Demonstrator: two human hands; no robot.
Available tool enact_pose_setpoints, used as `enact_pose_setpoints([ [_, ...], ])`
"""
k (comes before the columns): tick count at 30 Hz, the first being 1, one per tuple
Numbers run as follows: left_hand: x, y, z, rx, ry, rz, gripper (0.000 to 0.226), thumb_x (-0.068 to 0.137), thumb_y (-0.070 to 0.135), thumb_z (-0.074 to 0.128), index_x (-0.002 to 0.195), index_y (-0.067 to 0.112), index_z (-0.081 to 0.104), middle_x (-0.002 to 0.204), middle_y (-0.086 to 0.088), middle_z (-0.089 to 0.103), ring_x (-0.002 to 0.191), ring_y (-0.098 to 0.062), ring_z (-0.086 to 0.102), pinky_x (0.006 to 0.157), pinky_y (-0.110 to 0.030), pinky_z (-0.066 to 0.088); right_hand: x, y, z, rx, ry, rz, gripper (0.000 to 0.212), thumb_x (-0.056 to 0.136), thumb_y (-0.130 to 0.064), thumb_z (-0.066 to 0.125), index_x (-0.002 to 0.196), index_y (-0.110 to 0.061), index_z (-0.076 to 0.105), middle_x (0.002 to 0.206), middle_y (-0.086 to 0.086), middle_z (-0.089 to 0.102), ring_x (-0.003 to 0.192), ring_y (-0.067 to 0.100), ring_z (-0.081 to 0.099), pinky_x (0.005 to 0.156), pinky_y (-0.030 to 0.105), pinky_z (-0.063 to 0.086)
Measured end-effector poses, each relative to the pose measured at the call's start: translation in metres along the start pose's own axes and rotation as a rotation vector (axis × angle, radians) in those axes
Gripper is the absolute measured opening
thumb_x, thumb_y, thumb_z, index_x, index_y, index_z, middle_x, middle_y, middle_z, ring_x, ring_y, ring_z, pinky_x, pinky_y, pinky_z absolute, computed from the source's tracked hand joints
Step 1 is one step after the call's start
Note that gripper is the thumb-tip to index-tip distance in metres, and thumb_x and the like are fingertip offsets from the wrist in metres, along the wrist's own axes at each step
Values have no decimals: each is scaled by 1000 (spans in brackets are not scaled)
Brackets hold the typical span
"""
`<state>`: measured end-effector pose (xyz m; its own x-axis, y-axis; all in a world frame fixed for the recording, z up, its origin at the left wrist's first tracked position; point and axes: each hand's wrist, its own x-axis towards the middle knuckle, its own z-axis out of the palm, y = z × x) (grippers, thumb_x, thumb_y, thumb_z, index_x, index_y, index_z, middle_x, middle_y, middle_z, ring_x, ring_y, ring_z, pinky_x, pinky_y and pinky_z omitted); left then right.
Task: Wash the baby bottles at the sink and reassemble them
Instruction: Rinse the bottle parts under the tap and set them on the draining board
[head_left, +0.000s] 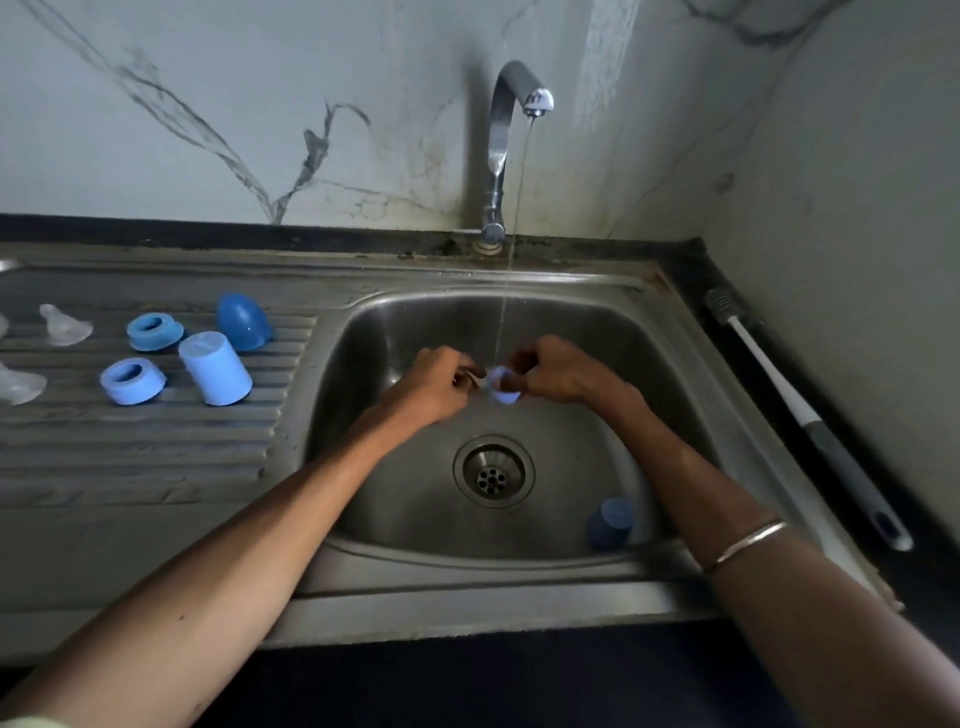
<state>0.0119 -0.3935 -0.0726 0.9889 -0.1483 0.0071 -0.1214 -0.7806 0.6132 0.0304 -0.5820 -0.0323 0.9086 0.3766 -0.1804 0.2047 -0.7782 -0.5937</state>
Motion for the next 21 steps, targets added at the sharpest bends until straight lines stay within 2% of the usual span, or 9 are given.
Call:
enact_pose_setpoints([
  [2, 1, 0, -5, -102, 34, -20, 41, 88, -4, 65, 124, 13, 67, 109, -4, 73, 98, -13, 69, 84, -25, 55, 4, 0, -4, 147, 106, 33, 27, 87, -35, 71, 106, -16, 70, 88, -3, 68, 76, 5, 63, 69, 19, 46],
  [4, 4, 1, -9, -227, 79, -49, 47, 89, -8, 61, 131, 13, 62, 111, -4, 72, 91, -11, 69, 82, -26, 58, 11, 2, -4, 268, 206, 57, 30, 85, -35, 73, 108, -16, 70, 98, 0, 71, 84, 9, 67, 77, 23, 52],
  [7, 7, 5, -9, -364, 132, -72, 48, 96, -7, 51, 136, 18, 58, 119, -3, 69, 81, -12, 72, 80, -40, 61, 23, 7, 0, 357, 288, 82, 33, 83, -34, 75, 111, -17, 71, 100, -1, 72, 91, 10, 67, 75, 21, 52],
  [9, 11, 10, -7, -407, 136, -53, 49, 99, -6, 48, 140, 20, 55, 124, -2, 66, 79, -11, 72, 77, -45, 61, 32, 8, 3, 434, 336, 90, 34, 82, -32, 76, 111, -15, 71, 104, 1, 72, 93, 12, 68, 80, 24, 55],
  [12, 19, 16, -3, -440, 119, 0, 63, 93, -14, 48, 146, 20, 48, 126, 4, 61, 86, -13, 70, 75, -36, 60, 45, 7, 6, 489, 407, 104, 36, 81, -29, 78, 113, -15, 70, 107, 3, 72, 97, 15, 68, 90, 35, 56],
  [16, 32, 15, 6, -409, 206, 113, 71, 85, -10, 61, 148, 19, 47, 135, -1, 62, 115, -22, 65, 98, -37, 52, 60, 6, 6, 642, 501, 62, 25, 79, -29, 79, 101, -19, 73, 99, 4, 73, 94, 19, 70, 85, 42, 59],
  [19, 42, 10, 8, -445, 277, 146, 72, 81, -8, 68, 146, 19, 50, 134, 2, 63, 117, -17, 64, 100, -41, 53, 65, 3, 8, 794, 436, 50, 20, 84, -24, 75, 102, -15, 74, 101, 7, 73, 93, 22, 71, 82, 43, 60],
  [21, 47, 7, 7, -488, 284, 156, 68, 83, -6, 68, 143, 22, 53, 133, 4, 64, 117, -14, 65, 97, -45, 55, 67, 2, 12, 826, 413, 78, 24, 86, -31, 73, 102, -13, 75, 98, 7, 75, 89, 22, 73, 83, 43, 60],
])
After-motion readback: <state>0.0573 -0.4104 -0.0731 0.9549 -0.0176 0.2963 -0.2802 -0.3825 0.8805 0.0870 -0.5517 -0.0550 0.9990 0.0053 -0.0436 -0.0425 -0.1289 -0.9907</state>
